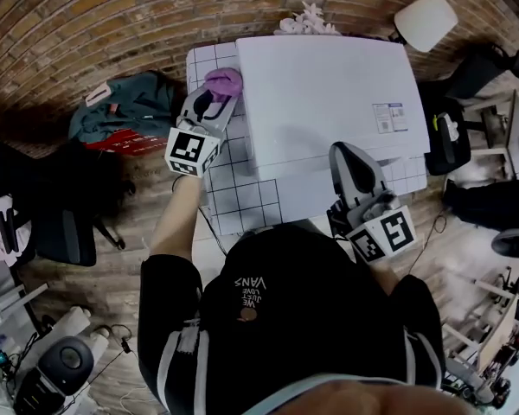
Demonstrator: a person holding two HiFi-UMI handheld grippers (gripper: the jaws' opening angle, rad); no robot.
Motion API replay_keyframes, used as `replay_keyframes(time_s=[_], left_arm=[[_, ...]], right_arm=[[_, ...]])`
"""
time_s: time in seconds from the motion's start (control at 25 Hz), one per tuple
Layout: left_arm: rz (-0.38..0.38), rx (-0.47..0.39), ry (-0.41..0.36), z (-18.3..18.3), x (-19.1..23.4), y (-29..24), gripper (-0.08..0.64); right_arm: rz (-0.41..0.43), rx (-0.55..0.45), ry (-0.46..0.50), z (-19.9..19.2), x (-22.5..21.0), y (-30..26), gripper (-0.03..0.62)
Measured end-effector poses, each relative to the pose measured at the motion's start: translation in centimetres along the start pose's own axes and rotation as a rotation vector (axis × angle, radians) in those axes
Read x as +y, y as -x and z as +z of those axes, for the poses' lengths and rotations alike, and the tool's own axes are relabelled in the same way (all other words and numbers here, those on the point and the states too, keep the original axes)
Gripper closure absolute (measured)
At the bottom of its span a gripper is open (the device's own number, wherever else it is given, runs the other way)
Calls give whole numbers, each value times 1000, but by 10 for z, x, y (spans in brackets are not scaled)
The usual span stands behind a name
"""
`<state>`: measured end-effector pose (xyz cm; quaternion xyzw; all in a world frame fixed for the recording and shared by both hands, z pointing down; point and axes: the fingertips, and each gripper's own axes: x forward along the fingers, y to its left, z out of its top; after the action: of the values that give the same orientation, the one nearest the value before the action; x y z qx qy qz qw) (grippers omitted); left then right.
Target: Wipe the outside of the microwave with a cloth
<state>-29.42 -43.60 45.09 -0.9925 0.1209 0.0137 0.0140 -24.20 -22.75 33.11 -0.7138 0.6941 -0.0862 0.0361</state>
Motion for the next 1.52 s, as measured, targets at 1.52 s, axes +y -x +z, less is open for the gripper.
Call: replay_keyframes(time_s=[1.52], left_arm=[[-21,24,150,-36,-134,133,426]], right_arm=[[15,20,-35,-32,64,33,595]])
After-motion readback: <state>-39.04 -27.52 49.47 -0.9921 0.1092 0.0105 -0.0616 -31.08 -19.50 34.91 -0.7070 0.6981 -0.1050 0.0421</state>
